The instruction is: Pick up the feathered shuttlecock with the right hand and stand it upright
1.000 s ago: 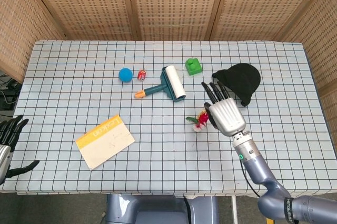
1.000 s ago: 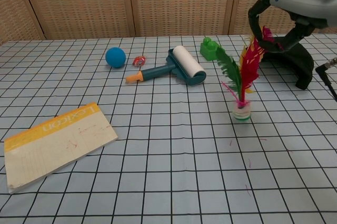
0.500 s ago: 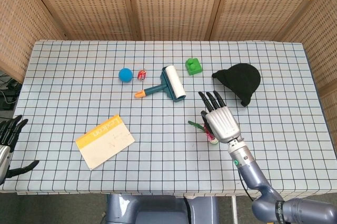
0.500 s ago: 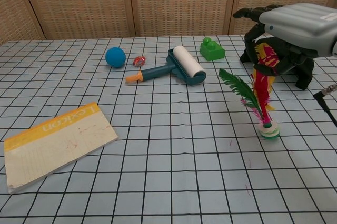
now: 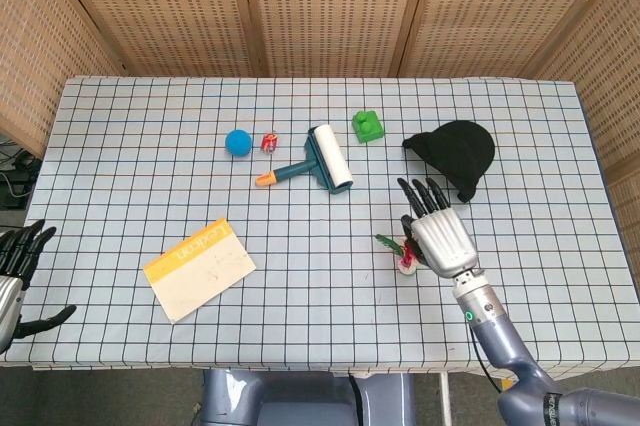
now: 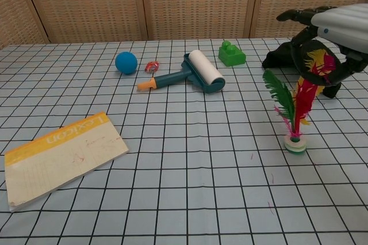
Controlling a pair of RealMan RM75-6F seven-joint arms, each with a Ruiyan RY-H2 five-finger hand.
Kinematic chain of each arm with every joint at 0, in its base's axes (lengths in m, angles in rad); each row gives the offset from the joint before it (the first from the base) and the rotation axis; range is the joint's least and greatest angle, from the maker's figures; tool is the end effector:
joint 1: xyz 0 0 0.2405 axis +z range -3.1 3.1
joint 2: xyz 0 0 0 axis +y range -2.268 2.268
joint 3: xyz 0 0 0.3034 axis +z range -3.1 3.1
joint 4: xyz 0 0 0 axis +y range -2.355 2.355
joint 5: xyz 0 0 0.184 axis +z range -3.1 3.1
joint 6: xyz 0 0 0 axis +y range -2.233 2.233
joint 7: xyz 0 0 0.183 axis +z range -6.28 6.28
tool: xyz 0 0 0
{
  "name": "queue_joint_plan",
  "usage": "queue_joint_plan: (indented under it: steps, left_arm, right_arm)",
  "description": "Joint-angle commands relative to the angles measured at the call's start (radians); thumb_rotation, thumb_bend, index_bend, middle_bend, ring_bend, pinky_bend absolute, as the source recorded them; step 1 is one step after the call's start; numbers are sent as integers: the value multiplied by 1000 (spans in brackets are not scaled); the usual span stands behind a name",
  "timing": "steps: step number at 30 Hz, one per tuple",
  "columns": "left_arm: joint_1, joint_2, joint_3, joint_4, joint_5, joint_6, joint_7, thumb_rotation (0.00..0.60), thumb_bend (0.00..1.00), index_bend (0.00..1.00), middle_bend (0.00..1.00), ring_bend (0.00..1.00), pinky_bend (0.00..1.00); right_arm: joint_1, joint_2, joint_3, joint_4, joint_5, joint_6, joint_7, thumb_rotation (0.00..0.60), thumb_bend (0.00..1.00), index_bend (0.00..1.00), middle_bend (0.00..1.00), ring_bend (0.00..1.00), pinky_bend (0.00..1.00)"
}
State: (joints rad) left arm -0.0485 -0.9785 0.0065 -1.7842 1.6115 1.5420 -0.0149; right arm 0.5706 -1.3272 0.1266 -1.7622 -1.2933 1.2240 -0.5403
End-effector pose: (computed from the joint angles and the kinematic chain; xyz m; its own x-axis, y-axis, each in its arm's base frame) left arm -0.3063 0.1967 0.2303 0.3581 0.0184 0.9335 0.9309 -0.0840 -0.3555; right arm -0.1878 -0.3532 0.0925 0.5598 -0.0066 0.8286 -0.7712 -0.3699 0.5181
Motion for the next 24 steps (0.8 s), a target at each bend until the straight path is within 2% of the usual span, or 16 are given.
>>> queue_joint_plan:
  steps: [1,3,5,12,16,20,24]
  left_arm:
    - [1,1,1,-1,2,2,0,600,0,0,0,0,0]
    - [3,2,2,-2,3,4,0,600,0,0,0,0,0]
    - [4,3,3,-3,5,6,-2,600,0,0,0,0,0]
    - [8,5,7,-3,16,14,-8,600,0,0,0,0,0]
    - [14,7,11,-2,24,24,-17,600,0,0,0,0,0]
    - [21,2,16,4,37,36,-11,600,0,0,0,0,0]
    - [23,-6,17,7,48,44,0,600,0,0,0,0,0]
  right_arm:
    - [-21,34,-19,-33,-24,7,33,600,243,118,0,0,0]
    - [-31,62,-28,-50,-46,13,45,600,58,39,0,0,0]
    - [-43,84,-35,-63,-68,27,58,600,2,7,0,0,0]
    - [-118,171,-66,-75,-196,144,147,600,0,0,0,0,0]
    - [-184,208,-95,-31,-272,240,212,600,0,0,0,0,0]
    - [-278,194,-140,115,-313,340,298,600,0,0,0,0,0]
    - [-328,155,-157,211,-317,374,346,600,0,0,0,0,0]
